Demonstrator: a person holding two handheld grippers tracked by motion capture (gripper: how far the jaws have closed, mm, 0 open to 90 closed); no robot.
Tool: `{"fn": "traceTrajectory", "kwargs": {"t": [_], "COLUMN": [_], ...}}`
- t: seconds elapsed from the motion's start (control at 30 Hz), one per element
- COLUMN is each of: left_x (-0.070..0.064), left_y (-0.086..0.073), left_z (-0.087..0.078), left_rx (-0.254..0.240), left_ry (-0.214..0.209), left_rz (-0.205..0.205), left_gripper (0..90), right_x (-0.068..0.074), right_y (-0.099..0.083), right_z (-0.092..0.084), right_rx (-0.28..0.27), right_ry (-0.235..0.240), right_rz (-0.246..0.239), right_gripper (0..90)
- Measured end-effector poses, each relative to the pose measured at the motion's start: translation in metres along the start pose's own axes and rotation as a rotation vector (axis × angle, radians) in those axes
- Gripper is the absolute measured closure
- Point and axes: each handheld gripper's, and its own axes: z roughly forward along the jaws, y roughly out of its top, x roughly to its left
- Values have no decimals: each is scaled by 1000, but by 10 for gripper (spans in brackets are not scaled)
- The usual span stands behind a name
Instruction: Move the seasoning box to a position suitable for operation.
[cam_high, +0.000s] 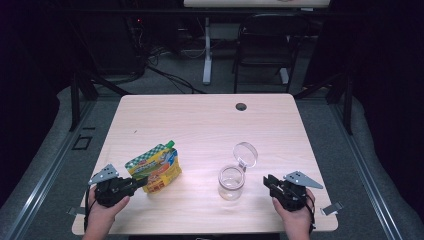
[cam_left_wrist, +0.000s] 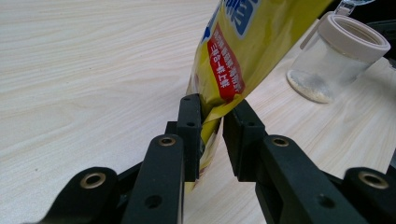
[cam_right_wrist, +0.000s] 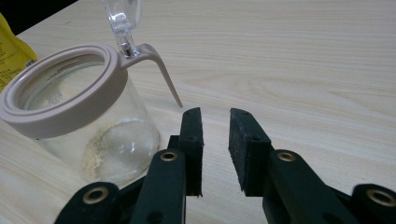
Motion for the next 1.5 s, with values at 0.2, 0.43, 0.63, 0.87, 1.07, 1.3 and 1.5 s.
{"fn": "traceTrajectory", "kwargs": {"t": [0.2,0.43,0.63,0.87,1.07,1.3,1.5], "left_x": [0,1,4,13,17,18,19], "left_y": [1,3,4,5,6,3,2], "left_z": [0,4,12,24,32,47,53], "left_rx": [1,7,13,21,34,66,73], "left_ry": [-21,-48,-64,-118,-152,-141,-121], "left_rz": [-12,-29,-33,-73,-97,-68,-49], "left_gripper": [759,695,653,635,595,514,498], "right_x": [-1,-1,-3,-6,-9,-10,-10], "right_y": [-1,-3,-4,-10,-13,-15,-16], "right_z": [0,-1,-5,-14,-20,-23,-24], "right_rx": [7,10,10,5,0,1,1], "right_ry": [0,-9,-15,-38,-50,-55,-59], "right_rz": [7,11,12,30,40,46,48], "right_gripper": [750,748,747,744,742,738,736]}}
